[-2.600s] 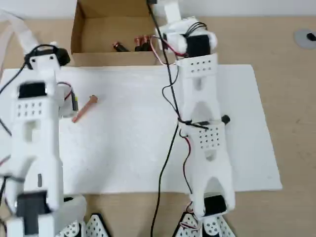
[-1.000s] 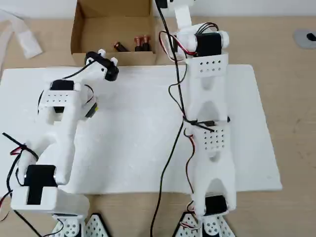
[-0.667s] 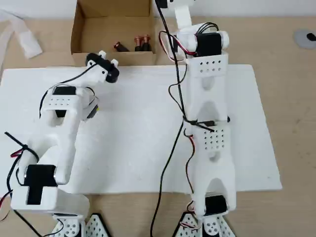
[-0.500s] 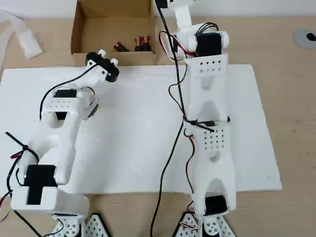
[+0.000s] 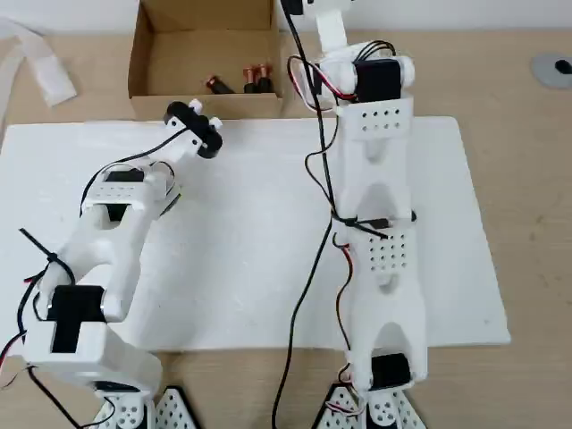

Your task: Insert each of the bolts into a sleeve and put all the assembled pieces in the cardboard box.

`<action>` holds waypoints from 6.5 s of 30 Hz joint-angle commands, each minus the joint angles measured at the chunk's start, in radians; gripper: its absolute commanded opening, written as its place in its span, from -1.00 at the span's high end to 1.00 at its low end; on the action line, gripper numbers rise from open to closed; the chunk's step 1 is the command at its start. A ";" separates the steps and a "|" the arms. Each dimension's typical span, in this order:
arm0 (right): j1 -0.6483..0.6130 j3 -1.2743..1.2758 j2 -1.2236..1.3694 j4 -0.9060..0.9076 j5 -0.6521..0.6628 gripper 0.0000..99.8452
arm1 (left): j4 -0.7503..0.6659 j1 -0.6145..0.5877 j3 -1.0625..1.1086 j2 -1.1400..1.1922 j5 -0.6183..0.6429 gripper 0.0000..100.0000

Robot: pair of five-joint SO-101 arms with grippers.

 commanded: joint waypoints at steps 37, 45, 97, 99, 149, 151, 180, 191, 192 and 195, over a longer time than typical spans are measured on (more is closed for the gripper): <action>0.084 1.164 -0.849 0.066 -0.002 0.61 | 0.733 -0.071 -0.535 -0.452 0.663 0.98; 0.219 1.544 -1.121 0.038 0.061 0.61 | 0.867 -0.031 -0.535 -0.590 0.753 0.98; 0.392 2.350 -1.218 -0.720 -0.539 0.61 | 0.919 0.100 -0.161 -1.084 0.758 0.99; 0.394 2.313 -1.141 -0.717 -0.568 0.61 | 0.919 0.100 -0.161 -1.084 0.758 0.99; 0.392 1.592 -0.756 -0.238 -0.290 0.48 | 0.918 0.100 -0.091 -1.084 0.752 0.99; 0.406 1.566 -0.756 -0.236 -0.287 0.48 | 0.918 0.100 -0.091 -1.084 0.752 0.99; 0.937 0.361 0.231 -0.203 0.109 0.47 | 0.973 -0.023 -0.100 -1.084 0.729 0.99; 0.975 -0.050 0.492 -0.009 0.144 0.48 | 0.997 -0.130 -0.100 -1.086 0.634 0.99; 0.970 -0.053 0.490 -0.009 0.155 0.48 | 0.999 -0.129 -0.100 -1.086 0.634 0.99; 0.951 -0.050 0.470 0.002 0.169 0.48 | 0.996 -0.129 -0.095 -1.086 0.634 0.99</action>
